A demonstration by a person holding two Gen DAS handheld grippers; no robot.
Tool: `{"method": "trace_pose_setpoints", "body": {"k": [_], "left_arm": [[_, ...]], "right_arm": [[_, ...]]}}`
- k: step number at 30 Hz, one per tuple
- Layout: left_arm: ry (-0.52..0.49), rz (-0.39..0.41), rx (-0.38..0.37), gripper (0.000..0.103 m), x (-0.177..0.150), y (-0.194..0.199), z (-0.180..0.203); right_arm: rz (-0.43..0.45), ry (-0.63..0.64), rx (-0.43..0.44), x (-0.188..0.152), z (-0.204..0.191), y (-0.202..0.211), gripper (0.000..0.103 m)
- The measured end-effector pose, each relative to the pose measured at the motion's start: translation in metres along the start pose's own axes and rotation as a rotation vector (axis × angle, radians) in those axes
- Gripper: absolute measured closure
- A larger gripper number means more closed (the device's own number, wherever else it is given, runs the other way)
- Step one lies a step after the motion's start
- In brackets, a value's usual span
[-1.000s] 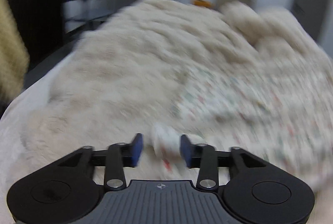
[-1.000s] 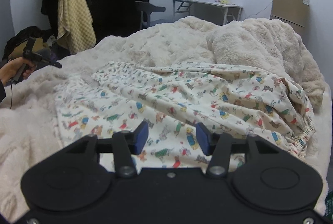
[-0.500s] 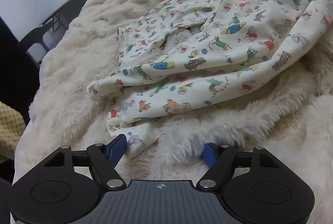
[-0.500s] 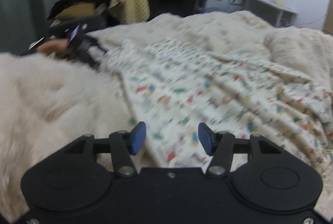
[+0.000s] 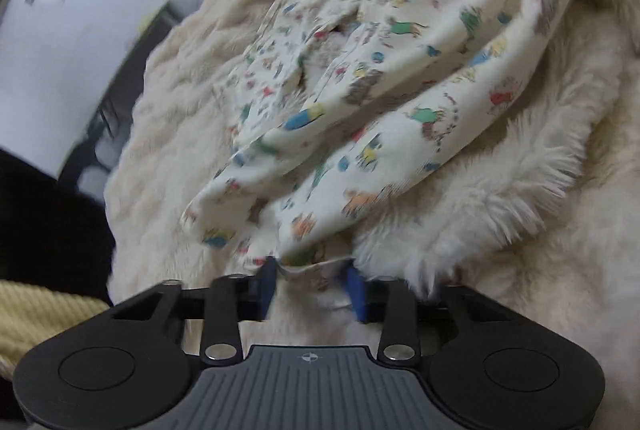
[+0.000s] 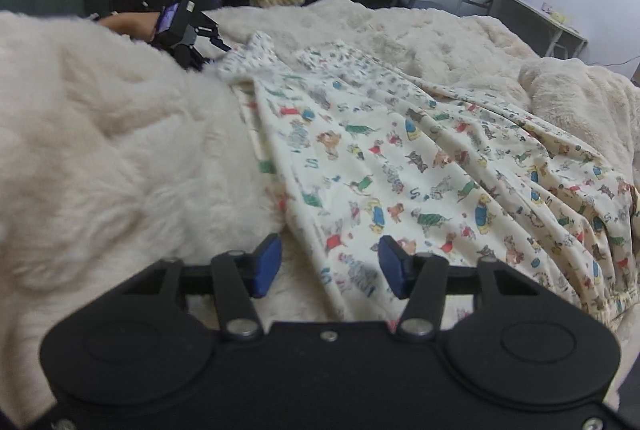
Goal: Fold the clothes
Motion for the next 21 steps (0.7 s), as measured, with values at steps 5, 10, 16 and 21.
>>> {"method": "trace_pose_setpoints", "body": {"k": [5, 10, 16, 21], "left_arm": [[0.258, 0.151, 0.026, 0.096, -0.018, 0.067, -0.078], [0.434, 0.189, -0.038, 0.093, -0.055, 0.126, -0.129], [0.57, 0.188, -0.215, 0.063, -0.071, 0.145, -0.123], [0.761, 0.334, -0.167, 0.026, -0.033, 0.144, -0.16]], "right_arm": [[0.075, 0.002, -0.031, 0.012, 0.008, 0.027, 0.1], [0.122, 0.024, -0.002, 0.017, 0.002, 0.056, 0.103], [0.059, 0.036, 0.008, -0.002, -0.001, 0.051, 0.077], [0.156, -0.26, -0.172, -0.015, 0.085, 0.075, 0.049]]}}
Point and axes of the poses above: each gripper's, at about its wrist camera, not at the fingertips, and y roughly against the way its jaws point, z to its right, x to its top, the point moved 9 cm from there along -y, roughly the way its jaws point, and after that the axes turned 3 degrees about y, right-handed, at the moved point
